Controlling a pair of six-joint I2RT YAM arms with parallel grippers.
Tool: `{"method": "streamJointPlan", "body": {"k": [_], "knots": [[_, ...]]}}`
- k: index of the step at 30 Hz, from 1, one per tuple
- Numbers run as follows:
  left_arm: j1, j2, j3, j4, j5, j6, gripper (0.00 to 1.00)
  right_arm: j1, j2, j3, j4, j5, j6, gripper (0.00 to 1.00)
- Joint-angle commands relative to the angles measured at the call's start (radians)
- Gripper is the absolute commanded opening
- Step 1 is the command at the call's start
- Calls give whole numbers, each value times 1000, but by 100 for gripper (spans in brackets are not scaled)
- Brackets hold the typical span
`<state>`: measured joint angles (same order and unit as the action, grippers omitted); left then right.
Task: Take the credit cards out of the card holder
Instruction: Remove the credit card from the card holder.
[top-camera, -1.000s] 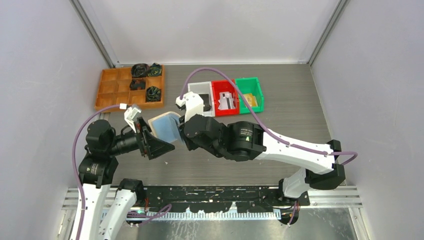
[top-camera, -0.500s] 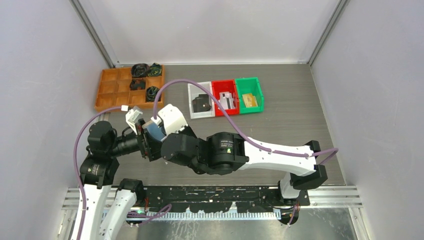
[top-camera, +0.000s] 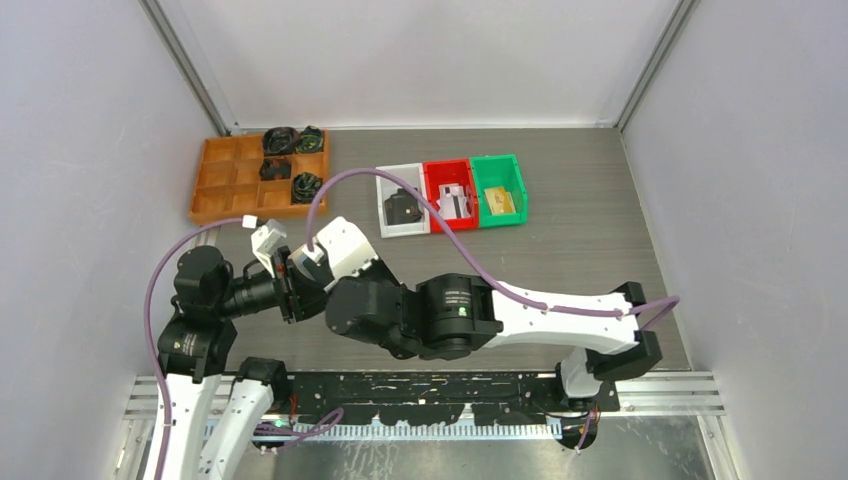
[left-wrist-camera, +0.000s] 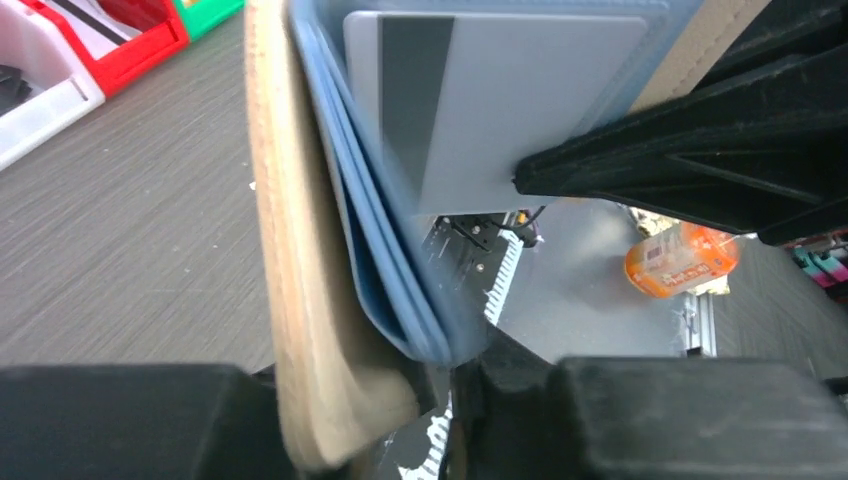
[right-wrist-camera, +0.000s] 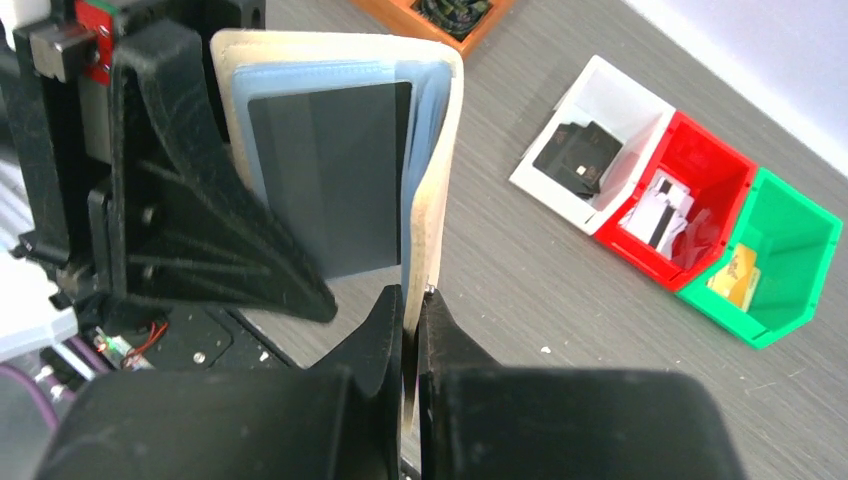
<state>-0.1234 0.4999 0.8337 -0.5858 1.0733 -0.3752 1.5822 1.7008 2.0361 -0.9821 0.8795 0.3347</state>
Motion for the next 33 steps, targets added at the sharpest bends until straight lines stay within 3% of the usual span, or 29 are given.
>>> {"method": "streamJointPlan", "body": {"k": [1, 4, 11, 18, 22, 29, 31, 33], "knots": [[-1, 4, 60, -43, -53, 96, 21, 0, -192, -181, 221, -96, -8, 1], [-3, 5, 83, -60, -82, 99, 10, -23, -322, -351, 381, -233, 17, 1], [-3, 15, 118, -19, -97, 24, 0, -109, -525, -626, 589, -487, 79, 4], [-3, 56, 176, -63, -53, 54, 0, -275, -625, -796, 786, -743, 169, 52], [-2, 76, 198, -137, -14, 99, 0, -313, -602, -773, 814, -881, 147, 65], [-3, 92, 218, -178, 53, 121, 0, -347, -567, -742, 843, -1010, 114, 62], [-3, 101, 226, -198, 77, 134, 0, -368, -569, -743, 854, -1037, 125, 52], [-3, 106, 231, -207, 97, 140, 0, -390, -570, -748, 860, -1052, 143, 34]]}}
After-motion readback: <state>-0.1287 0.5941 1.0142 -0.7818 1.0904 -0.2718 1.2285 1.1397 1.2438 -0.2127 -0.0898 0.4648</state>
